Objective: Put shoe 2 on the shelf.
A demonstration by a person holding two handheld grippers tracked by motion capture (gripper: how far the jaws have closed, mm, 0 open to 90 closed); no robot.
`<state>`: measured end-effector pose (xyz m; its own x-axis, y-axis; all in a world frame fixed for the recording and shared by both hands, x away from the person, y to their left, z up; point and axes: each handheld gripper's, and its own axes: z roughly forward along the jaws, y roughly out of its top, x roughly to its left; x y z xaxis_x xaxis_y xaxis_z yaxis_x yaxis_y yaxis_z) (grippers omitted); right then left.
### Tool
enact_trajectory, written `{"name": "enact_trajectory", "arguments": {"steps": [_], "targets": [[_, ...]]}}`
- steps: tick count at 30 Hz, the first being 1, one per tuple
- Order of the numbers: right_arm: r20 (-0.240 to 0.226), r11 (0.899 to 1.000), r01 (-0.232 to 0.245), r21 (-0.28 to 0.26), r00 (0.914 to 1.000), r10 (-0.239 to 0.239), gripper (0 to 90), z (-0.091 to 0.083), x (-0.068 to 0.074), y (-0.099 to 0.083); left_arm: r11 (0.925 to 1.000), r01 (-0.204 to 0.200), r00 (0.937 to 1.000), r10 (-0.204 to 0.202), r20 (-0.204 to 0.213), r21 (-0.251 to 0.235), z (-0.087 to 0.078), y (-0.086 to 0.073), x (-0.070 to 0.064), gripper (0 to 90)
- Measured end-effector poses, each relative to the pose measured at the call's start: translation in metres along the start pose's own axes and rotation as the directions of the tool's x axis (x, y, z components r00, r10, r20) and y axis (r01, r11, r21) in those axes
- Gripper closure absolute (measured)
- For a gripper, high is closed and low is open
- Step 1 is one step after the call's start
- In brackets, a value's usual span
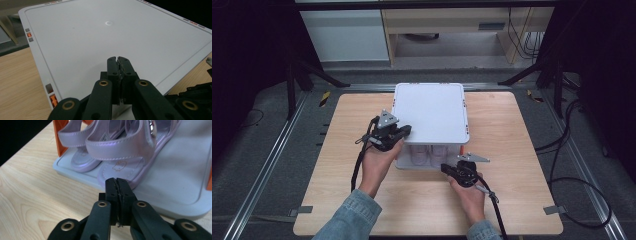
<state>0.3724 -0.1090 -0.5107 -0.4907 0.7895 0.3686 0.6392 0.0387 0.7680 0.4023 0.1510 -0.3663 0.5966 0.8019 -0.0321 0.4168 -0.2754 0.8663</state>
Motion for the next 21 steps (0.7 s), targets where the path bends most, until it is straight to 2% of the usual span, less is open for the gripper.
{"name": "enact_trajectory", "arguments": {"steps": [7, 9, 11, 17, 19, 21], "targets": [[0.013, 1.0, -0.022, -0.006, 0.9997, 0.022, 89.1, 0.0077, -0.0031, 0.0056, 1.0, -0.001, 1.0, 0.001, 0.002, -0.001, -0.0002, -0.0005, 0.0004, 87.6], [0.003, 0.999, -0.053, -0.01, 0.9986, 0.053, 89.3, 0.0087, -0.0052, 0.0062, 1.0, -0.002, 1.0, 0.002, 0.003, 0.001, -0.0003, -0.0004, 0.0008, 87.6], [0.001, 0.998, -0.061, -0.011, 0.9981, 0.061, 89.3, 0.0089, -0.0062, 0.0068, 1.0, -0.002, 1.0, 0.002, 0.004, 0.001, -0.0003, -0.0004, 0.0008, 87.6], [-0.011, 0.998, -0.055, -0.014, 0.9985, 0.054, 84.9, 0.0085, -0.0057, 0.0076, 1.0, 0.006, 1.0, -0.006, 0.005, -0.001, -0.0012, -0.0003, 0.0015, 86.9], [-0.025, 0.999, -0.049, -0.022, 0.9985, 0.049, 83.1, 0.006, -0.0043, 0.0075, 0.9999, 0.006, 1.0, -0.006, -0.006, -0.013, -0.0023, -0.0009, 0.001, 82.0], [-0.033, 0.999, -0.044, -0.031, 0.9985, 0.043, 80.5, 0.0019, -0.0037, 0.0081, 0.9996, 0.007, 0.9998, -0.007, -0.018, -0.029, -0.0047, -0.0019, 0.0009, 73.4]]}}
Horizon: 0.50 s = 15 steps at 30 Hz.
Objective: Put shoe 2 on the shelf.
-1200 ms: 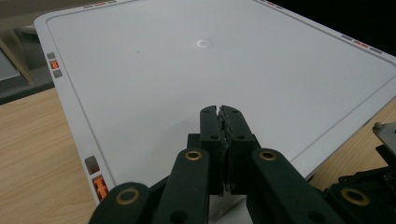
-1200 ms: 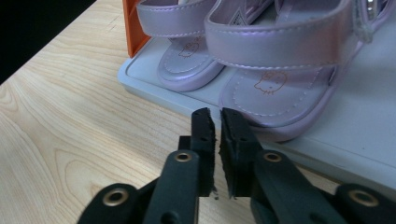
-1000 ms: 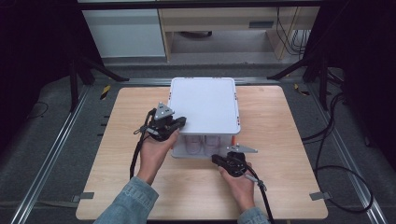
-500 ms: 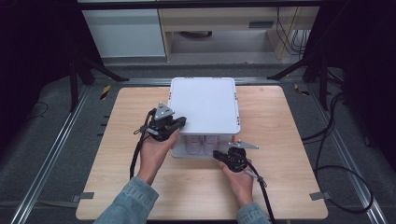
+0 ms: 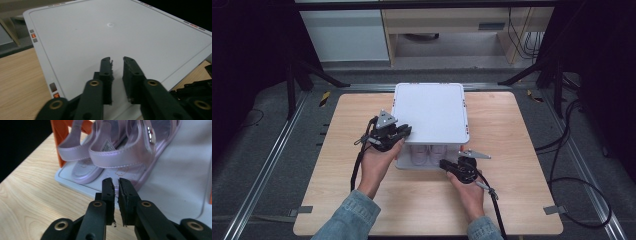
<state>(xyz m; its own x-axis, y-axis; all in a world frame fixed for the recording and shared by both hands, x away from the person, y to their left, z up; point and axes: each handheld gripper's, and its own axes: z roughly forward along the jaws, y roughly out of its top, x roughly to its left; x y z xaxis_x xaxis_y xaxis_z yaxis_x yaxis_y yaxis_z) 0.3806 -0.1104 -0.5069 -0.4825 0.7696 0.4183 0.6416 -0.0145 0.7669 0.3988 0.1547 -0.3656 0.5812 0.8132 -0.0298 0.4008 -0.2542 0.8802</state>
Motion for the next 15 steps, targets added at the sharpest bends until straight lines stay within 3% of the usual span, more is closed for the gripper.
{"name": "enact_trajectory", "arguments": {"steps": [7, 10, 15], "targets": [[-0.025, 1.0, 0.027, -0.01, 0.9993, -0.027, 66.8, -0.016, 0.001, 0.002, 0.9972, 0.015, 0.9996, -0.016, -0.021, -0.073, -0.024, -0.004, 0.004, 39.3], [-0.024, 0.999, 0.042, -0.019, 0.9988, -0.042, 60.6, -0.024, 0.0, 0.003, 0.9954, 0.014, 0.9998, -0.015, -0.014, -0.095, -0.036, -0.007, 0.005, 28.7], [0.007, 0.997, 0.081, -0.015, 0.9967, -0.081, 41.4, -0.042, -0.005, 0.007, 0.9949, -0.008, 0.9995, 0.004, -0.031, -0.101, -0.057, -0.02, 0.011, 16.7]]}}
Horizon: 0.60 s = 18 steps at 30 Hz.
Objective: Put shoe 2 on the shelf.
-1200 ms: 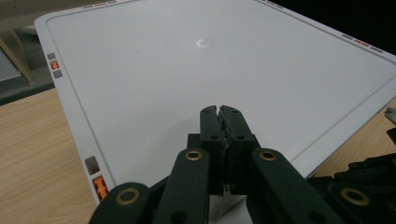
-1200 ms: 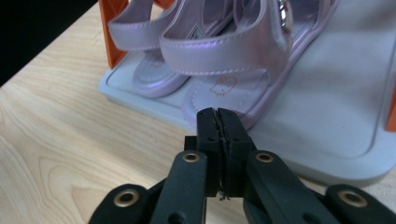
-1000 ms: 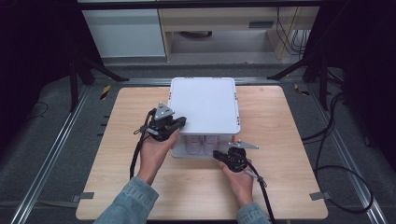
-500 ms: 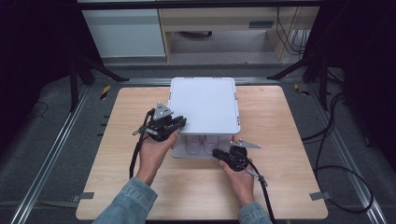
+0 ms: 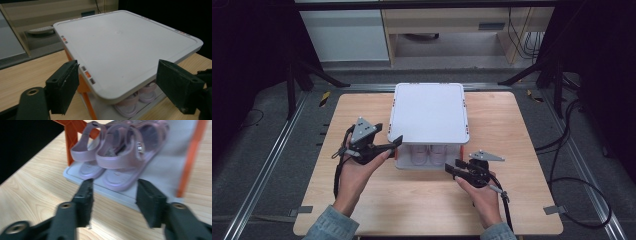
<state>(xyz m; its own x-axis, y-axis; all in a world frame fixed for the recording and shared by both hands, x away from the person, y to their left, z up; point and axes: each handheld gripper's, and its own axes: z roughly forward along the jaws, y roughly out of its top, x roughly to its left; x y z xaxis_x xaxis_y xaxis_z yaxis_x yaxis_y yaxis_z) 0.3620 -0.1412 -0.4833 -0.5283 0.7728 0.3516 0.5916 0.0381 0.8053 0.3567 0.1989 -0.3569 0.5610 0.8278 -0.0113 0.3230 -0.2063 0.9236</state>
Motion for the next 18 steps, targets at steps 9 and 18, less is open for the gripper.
{"name": "enact_trajectory", "arguments": {"steps": [9, 18], "targets": [[0.101, 0.998, 0.057, 0.004, 0.9933, -0.057, 16.5, -0.031, -0.03, 0.002, 0.9935, -0.001, 0.9989, 0.007, -0.047, 0.114, -0.016, -0.051, 0.027, 9.7], [0.181, 0.991, 0.122, 0.058, 0.9748, -0.131, 11.3, -0.043, -0.071, 0.004, 0.9538, 0.046, 0.9956, -0.019, -0.091, 0.297, 0.015, -0.1, 0.07, 8.0]]}}
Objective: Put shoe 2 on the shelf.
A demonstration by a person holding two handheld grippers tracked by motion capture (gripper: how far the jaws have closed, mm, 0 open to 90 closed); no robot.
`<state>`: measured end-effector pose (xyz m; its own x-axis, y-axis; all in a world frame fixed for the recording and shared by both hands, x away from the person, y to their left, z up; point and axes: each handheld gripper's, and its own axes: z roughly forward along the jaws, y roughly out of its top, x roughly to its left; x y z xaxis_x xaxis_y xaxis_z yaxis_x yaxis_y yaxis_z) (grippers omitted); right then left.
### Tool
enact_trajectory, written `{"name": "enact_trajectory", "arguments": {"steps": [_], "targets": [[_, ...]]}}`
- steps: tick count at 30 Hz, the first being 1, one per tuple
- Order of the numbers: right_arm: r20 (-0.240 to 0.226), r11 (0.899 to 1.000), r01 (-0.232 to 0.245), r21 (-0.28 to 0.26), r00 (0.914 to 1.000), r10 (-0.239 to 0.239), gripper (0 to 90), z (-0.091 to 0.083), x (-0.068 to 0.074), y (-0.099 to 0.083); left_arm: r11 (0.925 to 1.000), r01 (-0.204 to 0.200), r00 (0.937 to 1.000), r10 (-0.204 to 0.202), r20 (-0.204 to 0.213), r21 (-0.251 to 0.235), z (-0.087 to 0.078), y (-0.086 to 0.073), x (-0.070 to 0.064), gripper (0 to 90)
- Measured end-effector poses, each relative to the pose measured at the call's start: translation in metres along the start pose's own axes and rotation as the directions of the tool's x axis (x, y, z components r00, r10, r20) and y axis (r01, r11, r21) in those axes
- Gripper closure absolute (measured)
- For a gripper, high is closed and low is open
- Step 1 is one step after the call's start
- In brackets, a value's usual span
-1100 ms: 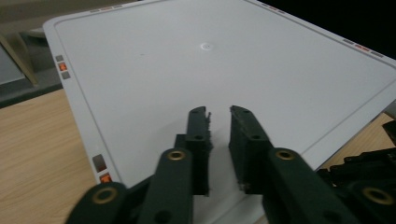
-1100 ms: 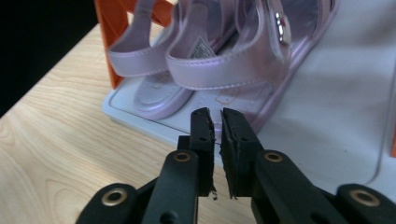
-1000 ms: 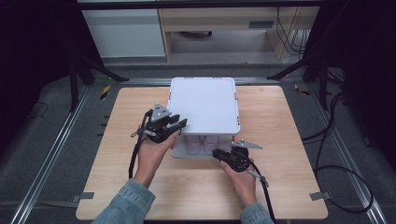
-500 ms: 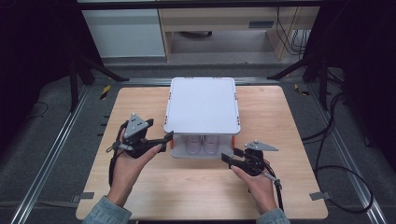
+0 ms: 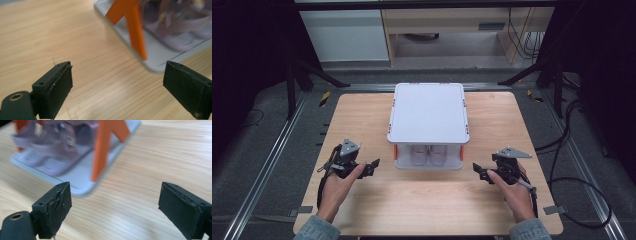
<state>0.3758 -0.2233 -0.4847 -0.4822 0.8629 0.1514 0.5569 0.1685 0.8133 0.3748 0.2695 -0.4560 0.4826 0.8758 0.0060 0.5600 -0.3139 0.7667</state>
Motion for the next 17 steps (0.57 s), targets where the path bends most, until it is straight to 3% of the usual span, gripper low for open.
{"name": "enact_trajectory", "arguments": {"steps": [5, 9, 12, 14, 17], "targets": [[0.087, 0.999, 0.003, 0.049, 0.9961, -0.008, 12.0, 0.0, -0.027, -0.007, 0.9964, 0.026, 0.9992, -0.024, -0.031, 0.081, 0.021, -0.016, 0.018, 8.0], [0.143, 0.997, -0.019, 0.069, 0.9896, 0.009, 12.2, -0.001, -0.044, -0.014, 0.994, 0.046, 0.9975, -0.04, -0.057, 0.099, 0.031, -0.029, 0.027, 8.6], [0.174, 0.994, -0.037, 0.101, 0.9846, 0.019, 12.4, 0.0, -0.051, -0.018, 0.9925, 0.031, 0.9976, -0.024, -0.064, 0.118, 0.035, -0.034, 0.032, 8.5], [0.186, 0.992, -0.04, 0.12, 0.9824, 0.017, 12.4, 0.001, -0.053, -0.021, 0.9936, 0.039, 0.9971, -0.032, -0.069, 0.106, 0.035, -0.036, 0.033, 8.4], [0.189, 0.992, -0.04, 0.123, 0.9818, 0.016, 11.8, 0.004, -0.054, -0.025, 0.9929, 0.034, 0.9972, -0.026, -0.069, 0.114, 0.038, -0.038, 0.033, 8.2]]}}
